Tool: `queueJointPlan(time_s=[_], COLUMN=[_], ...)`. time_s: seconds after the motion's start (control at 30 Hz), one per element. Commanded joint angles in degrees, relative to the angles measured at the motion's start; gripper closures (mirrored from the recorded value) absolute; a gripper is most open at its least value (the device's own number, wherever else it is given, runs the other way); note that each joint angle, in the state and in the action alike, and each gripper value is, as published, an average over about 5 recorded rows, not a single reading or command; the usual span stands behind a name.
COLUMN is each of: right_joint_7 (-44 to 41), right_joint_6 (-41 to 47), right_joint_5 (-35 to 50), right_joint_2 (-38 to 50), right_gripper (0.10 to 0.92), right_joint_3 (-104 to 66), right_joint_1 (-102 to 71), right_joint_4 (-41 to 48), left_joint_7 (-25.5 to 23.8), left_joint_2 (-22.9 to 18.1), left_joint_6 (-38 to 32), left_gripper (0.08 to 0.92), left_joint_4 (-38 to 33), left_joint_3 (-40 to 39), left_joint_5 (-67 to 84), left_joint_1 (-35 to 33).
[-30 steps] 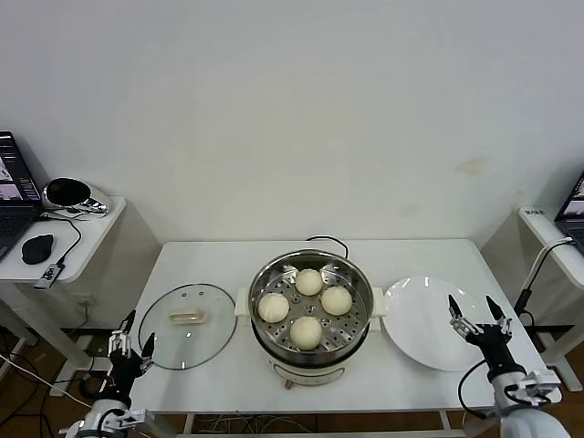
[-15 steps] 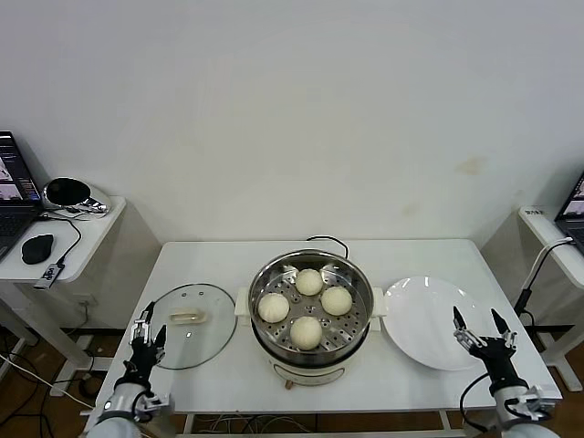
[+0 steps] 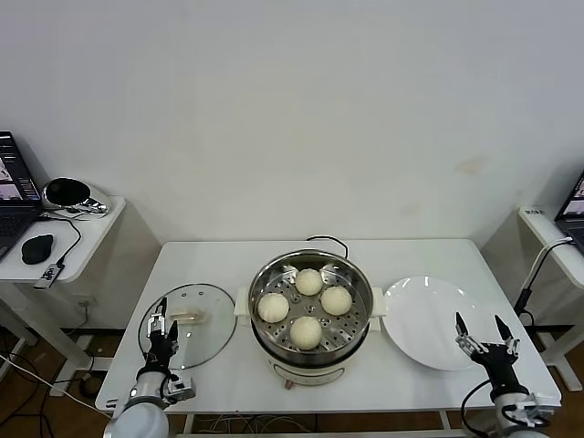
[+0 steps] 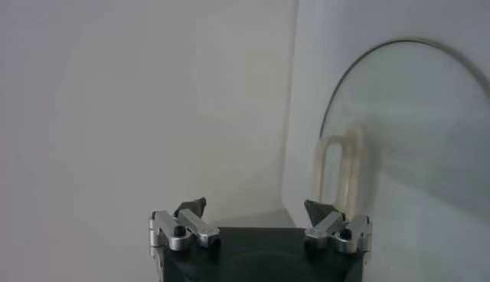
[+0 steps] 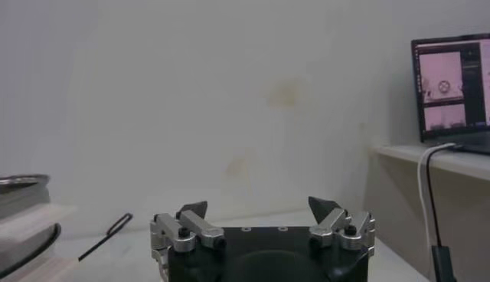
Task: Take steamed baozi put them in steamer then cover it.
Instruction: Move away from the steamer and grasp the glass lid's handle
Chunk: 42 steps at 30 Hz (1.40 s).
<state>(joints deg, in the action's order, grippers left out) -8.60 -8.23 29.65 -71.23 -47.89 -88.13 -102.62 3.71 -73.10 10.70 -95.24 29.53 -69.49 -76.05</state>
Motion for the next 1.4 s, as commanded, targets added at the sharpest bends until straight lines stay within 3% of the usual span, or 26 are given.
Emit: queueJointPlan(time_s=[0.03,0.37,1.4], right_joint_7=[0.1,0.2,-0.2], right_joint_6=[-0.3,-0.4,-1.1], right_joint_5=[-0.7,-1.1,-1.5], right_joint_2=[-0.3,-0.5,-0.7], right_gripper=[0.203,0.203,0.203], right_joint_3=[-0.4,-0.4,-1.0], right_joint_1=[-0.2,-0.1,-1.3], right_joint_4=[0.1,0.2,1.4], left_joint_7=[-0.1,-0.2,6.3], left_joint_2=[-0.8,-1.1,-3.4], left_joint_6=[2.2,2.3,2.8], left_gripper=[0.177,0.177,0.177], left_joint_4=[4.8,6.3,16.3], left_joint_3=[-1.6,-2.2,-2.3], left_joint_5=[-0.5,-0.1,3.5], left_joint_1=[3.6,5.1,13.1])
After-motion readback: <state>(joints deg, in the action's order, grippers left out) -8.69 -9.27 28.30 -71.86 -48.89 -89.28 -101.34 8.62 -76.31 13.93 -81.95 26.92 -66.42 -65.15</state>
